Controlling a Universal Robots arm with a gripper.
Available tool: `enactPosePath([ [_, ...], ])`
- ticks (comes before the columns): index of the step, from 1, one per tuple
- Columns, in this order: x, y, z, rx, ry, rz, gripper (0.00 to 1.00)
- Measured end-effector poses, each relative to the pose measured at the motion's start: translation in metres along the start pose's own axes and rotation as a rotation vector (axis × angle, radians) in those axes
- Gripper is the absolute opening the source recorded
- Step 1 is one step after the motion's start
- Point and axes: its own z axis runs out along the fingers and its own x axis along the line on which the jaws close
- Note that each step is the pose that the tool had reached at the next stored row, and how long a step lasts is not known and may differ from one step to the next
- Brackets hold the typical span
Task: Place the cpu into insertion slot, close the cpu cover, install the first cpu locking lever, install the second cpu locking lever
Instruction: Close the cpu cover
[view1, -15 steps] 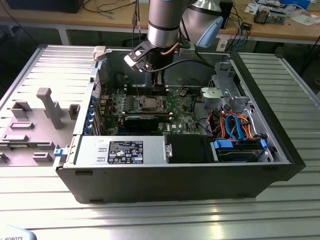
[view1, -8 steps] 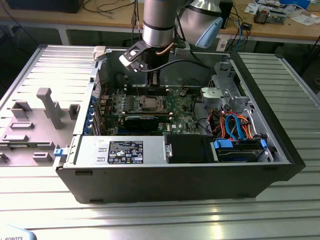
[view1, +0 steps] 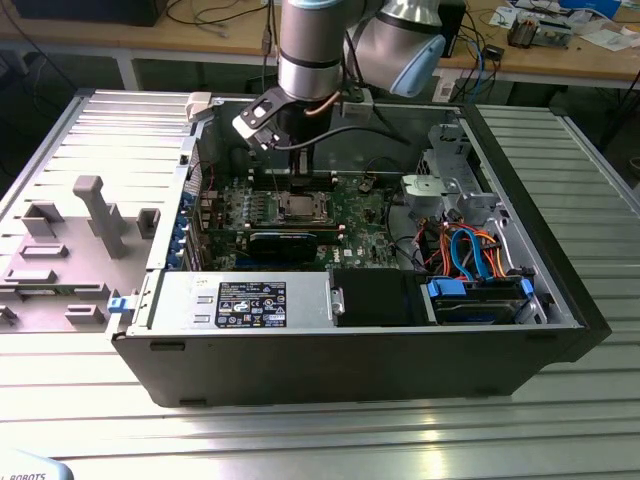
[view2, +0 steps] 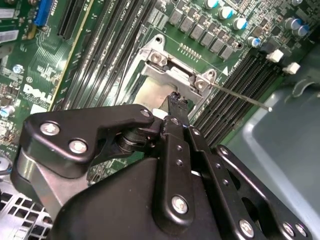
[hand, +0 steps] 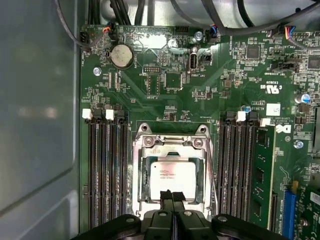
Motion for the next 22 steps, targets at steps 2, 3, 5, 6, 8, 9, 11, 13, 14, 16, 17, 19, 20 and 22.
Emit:
enactPosePath([
  [2,0.0,-0.0006,0.0029,0.0,0.0,0.0,0.11],
  [3,0.0,-0.001,0.0044,0.0,0.0,0.0,0.11],
  [5,0.0001,-0.0029,0.0085,0.0,0.0,0.0,0.11],
  [6,0.0001,-0.004,0.0108,0.0,0.0,0.0,0.11],
  [8,0.0001,-0.0044,0.0133,-0.0001,0.0,0.0,0.11],
  [9,0.0001,-0.0045,0.0141,0.0,0.0,0.0,0.11],
  [11,0.0002,-0.0046,0.0164,0.0,0.0,0.0,0.11],
  [13,0.0002,-0.0051,0.0191,-0.0001,0.0001,0.0,0.11],
  [14,0.0002,-0.0054,0.02,0.0,0.0001,0.0,0.11],
  [16,0.0002,-0.0057,0.0217,0.0,0.0,0.0,0.11],
  [17,0.0002,-0.0058,0.0221,0.0,0.0,0.0,0.11],
  [19,0.0002,-0.0059,0.023,0.0001,-0.0001,0.0,0.11],
  [20,0.0002,-0.0061,0.0235,0.0001,-0.0002,0.0,0.11],
  [22,0.0002,-0.007,0.0244,0.0001,-0.0005,0.0,0.11],
])
